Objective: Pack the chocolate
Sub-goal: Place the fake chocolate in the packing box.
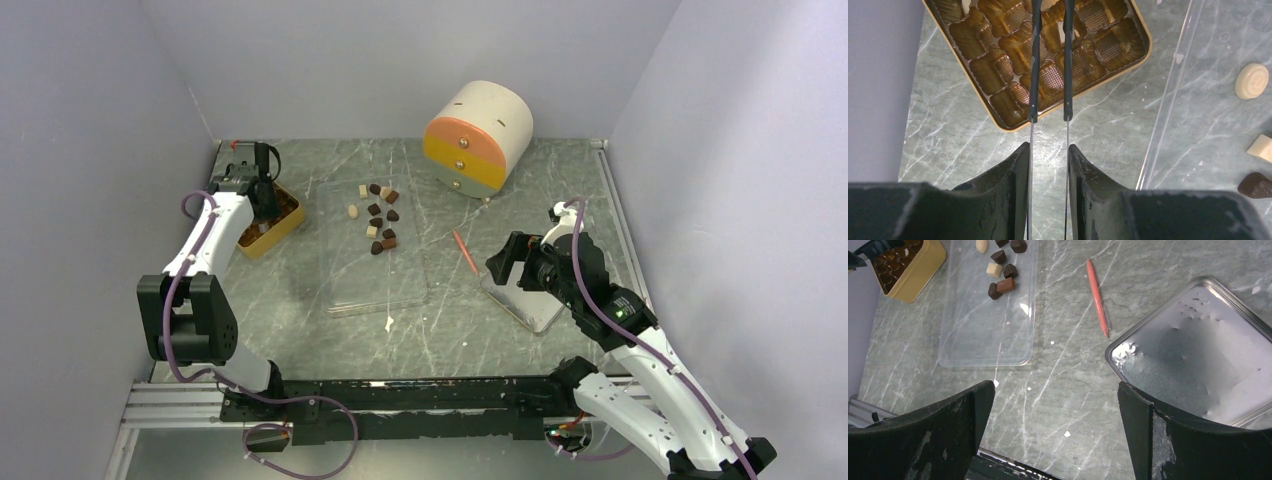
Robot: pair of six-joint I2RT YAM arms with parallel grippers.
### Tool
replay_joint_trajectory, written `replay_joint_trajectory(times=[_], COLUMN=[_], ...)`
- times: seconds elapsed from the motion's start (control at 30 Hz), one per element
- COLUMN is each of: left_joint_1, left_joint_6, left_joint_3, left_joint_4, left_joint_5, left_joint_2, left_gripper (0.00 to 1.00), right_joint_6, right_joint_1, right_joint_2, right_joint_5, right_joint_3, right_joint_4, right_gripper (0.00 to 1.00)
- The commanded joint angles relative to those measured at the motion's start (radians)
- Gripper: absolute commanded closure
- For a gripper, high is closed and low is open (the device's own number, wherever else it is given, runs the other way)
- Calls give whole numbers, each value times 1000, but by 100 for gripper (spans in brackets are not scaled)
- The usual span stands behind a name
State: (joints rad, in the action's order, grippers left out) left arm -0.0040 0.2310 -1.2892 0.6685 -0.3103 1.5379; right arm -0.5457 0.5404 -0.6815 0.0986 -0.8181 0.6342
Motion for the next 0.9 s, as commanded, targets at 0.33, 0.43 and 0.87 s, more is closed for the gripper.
replay_joint_trajectory(times=[0.33,0.43,0.87], left_joint_1=[-9,-38,-312], left_joint_6=[-38,-51,-65], left_joint_3=[-18,-19,-31], left_joint_4=[-88,-83,-58], left_joint_5=[209,230,202], left_joint_2=[-120,-118,-27], left_gripper=[68,68,65], right_joint_6=[-4,-8,-25], right_joint_1=[3,3,3], right_joint_2=[5,5,4], right_joint_5=[-7,-9,-19], right_joint_3=[-12,-12,-7], right_joint_4=[-57,-60,-68], right_gripper=[1,1,1])
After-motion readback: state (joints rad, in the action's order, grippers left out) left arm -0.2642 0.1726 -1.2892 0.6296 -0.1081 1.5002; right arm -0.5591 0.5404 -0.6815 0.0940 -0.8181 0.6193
